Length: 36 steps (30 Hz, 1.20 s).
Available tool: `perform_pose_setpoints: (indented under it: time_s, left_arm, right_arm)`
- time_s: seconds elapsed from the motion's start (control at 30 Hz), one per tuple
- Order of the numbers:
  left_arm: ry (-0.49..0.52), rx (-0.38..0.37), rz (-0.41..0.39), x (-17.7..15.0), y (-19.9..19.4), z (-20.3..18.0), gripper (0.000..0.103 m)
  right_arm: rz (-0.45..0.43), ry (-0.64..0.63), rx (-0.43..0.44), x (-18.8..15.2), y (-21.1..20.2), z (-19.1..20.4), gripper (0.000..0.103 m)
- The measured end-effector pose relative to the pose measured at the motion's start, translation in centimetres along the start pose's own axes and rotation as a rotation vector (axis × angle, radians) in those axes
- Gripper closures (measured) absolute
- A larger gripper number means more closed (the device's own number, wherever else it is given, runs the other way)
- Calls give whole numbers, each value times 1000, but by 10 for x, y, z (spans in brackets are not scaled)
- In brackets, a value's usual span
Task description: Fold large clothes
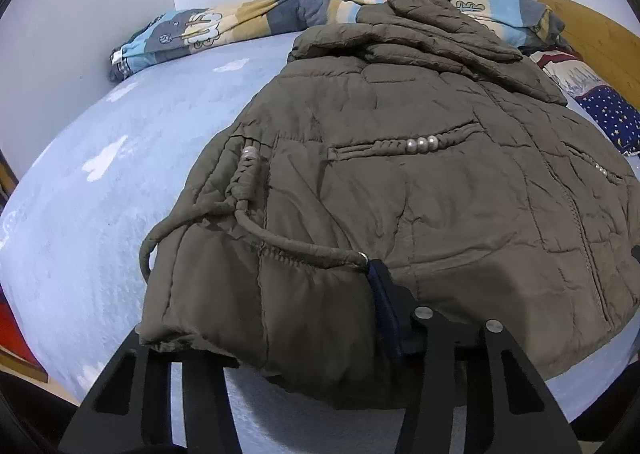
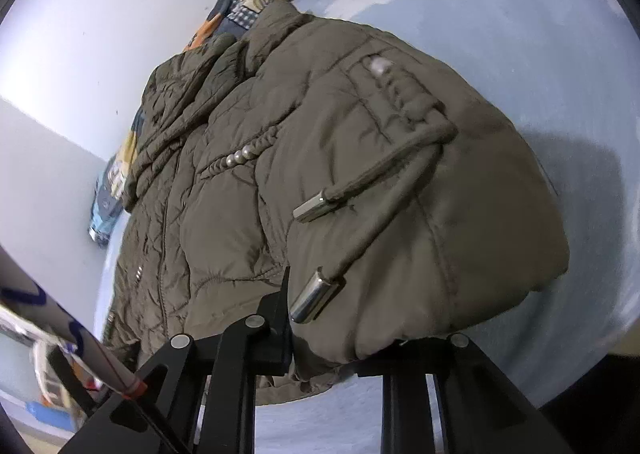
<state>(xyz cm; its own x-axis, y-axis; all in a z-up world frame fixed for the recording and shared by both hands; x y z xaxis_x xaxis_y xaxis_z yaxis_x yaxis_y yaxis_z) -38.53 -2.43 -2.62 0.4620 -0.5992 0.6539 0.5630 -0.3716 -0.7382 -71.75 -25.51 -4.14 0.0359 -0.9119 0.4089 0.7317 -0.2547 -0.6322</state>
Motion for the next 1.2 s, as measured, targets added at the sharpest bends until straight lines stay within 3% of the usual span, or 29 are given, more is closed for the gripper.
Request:
perform_pose_setpoints:
  time_s: [0.53,0.97,1.2]
  left_arm:
    - [50,21,-59,4,-11,-4,69]
    - [65,26,-86,6,-17,-7,73]
    - [67,21,-102,7,-21,-7,76]
  right_arm:
    - [-12,-73,-40,-1,-3,6,84]
    - [-26,-124,-62,-1,-6,13,86]
    - [-91,-222,-90,2,-17,30,88]
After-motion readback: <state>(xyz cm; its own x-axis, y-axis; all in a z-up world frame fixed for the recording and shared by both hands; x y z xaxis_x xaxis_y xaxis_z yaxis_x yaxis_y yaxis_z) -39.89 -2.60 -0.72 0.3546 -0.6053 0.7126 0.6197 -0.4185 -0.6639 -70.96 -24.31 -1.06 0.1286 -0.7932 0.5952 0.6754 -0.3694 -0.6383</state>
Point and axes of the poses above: each gripper's, at about its wrist camera, not at the fingertips, and y roughly the way its jaws point, z to its left, x to its top, the point moved 5 cm from there along y, roughly the way its jaws point, and after that the axes turned 8 degrees about x, right-handed, at the moved point
